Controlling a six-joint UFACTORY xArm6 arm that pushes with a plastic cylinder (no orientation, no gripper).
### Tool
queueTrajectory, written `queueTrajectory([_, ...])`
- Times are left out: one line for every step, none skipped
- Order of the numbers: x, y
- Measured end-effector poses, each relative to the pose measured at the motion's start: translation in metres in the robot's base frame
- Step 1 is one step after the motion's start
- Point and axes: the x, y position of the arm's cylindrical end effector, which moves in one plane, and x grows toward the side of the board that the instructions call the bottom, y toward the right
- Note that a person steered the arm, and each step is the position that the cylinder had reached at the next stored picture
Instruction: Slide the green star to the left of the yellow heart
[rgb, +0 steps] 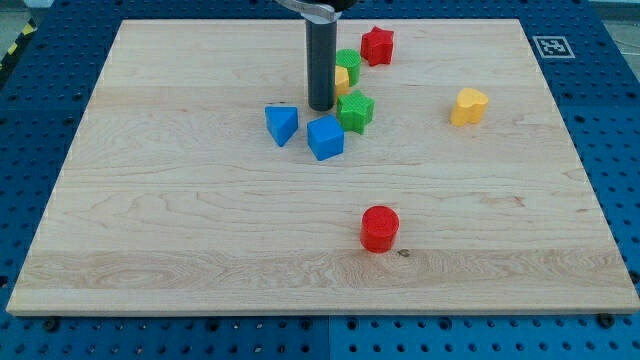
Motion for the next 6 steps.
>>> queueTrajectory([0.000,0.000])
queueTrajectory([0.002,-0.009])
queueTrajectory([0.017,-0.009])
queueTrajectory([0.018,0.033])
queueTrajectory([0.018,0.054])
queueTrajectory([0.021,0.026])
